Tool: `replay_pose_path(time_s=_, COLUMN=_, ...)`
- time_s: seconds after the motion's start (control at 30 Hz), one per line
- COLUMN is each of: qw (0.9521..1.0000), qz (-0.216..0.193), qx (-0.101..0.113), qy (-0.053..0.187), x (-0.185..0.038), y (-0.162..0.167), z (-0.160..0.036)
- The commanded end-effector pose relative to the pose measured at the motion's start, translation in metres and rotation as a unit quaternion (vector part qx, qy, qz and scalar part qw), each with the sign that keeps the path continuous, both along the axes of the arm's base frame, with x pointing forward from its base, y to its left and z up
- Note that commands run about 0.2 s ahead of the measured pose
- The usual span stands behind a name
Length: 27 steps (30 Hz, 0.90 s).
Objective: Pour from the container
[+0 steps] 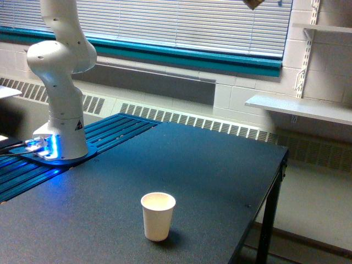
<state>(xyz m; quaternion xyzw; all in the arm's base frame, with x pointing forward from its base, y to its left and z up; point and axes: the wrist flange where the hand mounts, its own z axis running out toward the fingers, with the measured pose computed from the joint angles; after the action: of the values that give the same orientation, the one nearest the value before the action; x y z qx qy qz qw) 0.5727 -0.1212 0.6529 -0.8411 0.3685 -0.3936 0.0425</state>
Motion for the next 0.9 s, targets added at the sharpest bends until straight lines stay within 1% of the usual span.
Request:
replay_pose_path(time_s=0.03, qw=0.9999, qz=-0.014, qx=-0.002, qy=0.003, x=-0.004, y=-0.017, z=0.001)
replay_pose_path(time_s=0.1, qw=0.9999, qz=-0.017, qx=0.000, qy=0.002, x=-0.004, y=-0.017, z=0.000)
replay_pose_path(time_s=0.23, qw=0.9999, qz=-0.016, qx=-0.002, qy=0.000, x=-0.006, y=-0.018, z=-0.002)
replay_pose_path(time_s=0.4, qw=0.9999, qz=-0.016, qx=-0.005, qy=0.000, x=-0.009, y=-0.022, z=-0.009)
replay_pose_path(time_s=0.57, qw=0.9999, qz=-0.013, qx=-0.008, qy=0.004, x=-0.013, y=-0.029, z=-0.023)
replay_pose_path(time_s=0.67, qw=0.9999, qz=-0.009, qx=-0.010, qy=0.010, x=-0.017, y=-0.034, z=-0.034)
replay_pose_path(time_s=0.77, qw=0.9997, qz=-0.008, qx=-0.019, qy=0.013, x=-0.021, y=-0.039, z=-0.043)
replay_pose_path(time_s=0.9, qw=0.9995, qz=-0.003, qx=-0.016, qy=0.026, x=-0.027, y=-0.045, z=-0.063)
